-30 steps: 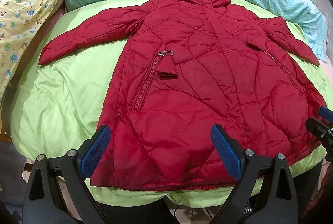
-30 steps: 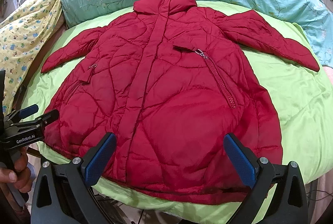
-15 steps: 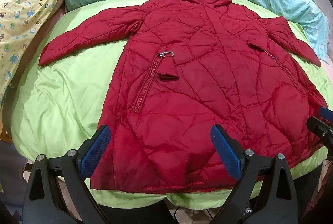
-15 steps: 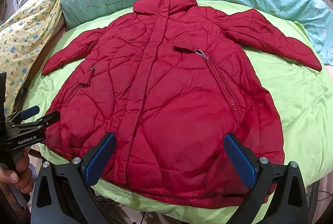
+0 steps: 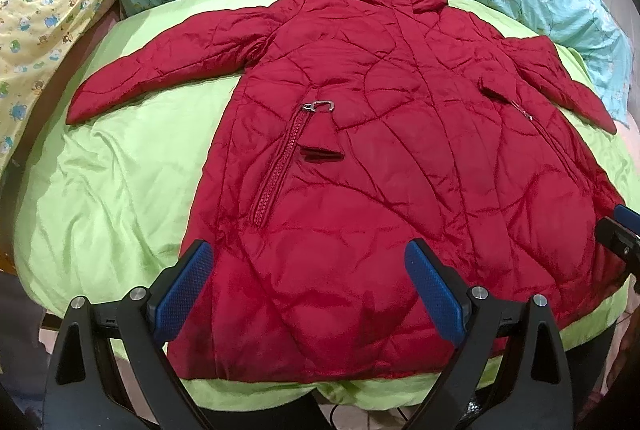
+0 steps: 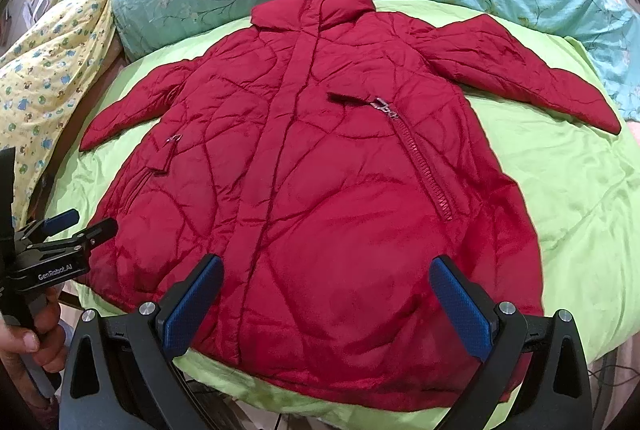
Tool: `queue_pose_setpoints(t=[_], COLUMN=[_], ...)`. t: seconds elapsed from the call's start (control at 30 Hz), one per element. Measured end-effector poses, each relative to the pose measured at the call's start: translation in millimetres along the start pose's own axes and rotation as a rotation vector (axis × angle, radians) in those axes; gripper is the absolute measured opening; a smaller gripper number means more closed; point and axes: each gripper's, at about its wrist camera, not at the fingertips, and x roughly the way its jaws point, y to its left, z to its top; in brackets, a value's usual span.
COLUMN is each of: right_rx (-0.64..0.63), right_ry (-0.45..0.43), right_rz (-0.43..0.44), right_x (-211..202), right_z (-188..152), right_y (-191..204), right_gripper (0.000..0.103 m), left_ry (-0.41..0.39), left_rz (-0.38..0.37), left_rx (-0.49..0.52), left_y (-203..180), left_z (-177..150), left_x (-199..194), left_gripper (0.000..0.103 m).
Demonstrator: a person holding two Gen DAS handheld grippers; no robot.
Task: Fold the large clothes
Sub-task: 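Grasp the coat sleeve with the right tool and fold it across the back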
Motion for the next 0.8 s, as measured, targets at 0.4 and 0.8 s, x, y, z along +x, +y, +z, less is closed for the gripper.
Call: queue_pose_setpoints(t=[0.4, 0.8], right_rx=[0.198, 0.540], right_ry=[-0.076, -0.139], right_rz=[-0.007, -0.057], right_x=[4, 46], right_z=[40, 78], right_y=[-97, -264], right_gripper=[0.103, 0.099], left_ry=[-0.029, -0.025], left_rz=[-0.007, -0.022], left_rx=[-0.067, -0.086], left_y=[27, 26], left_z=[45, 87], left_x=[28, 64], left_gripper=[0.098, 0.098])
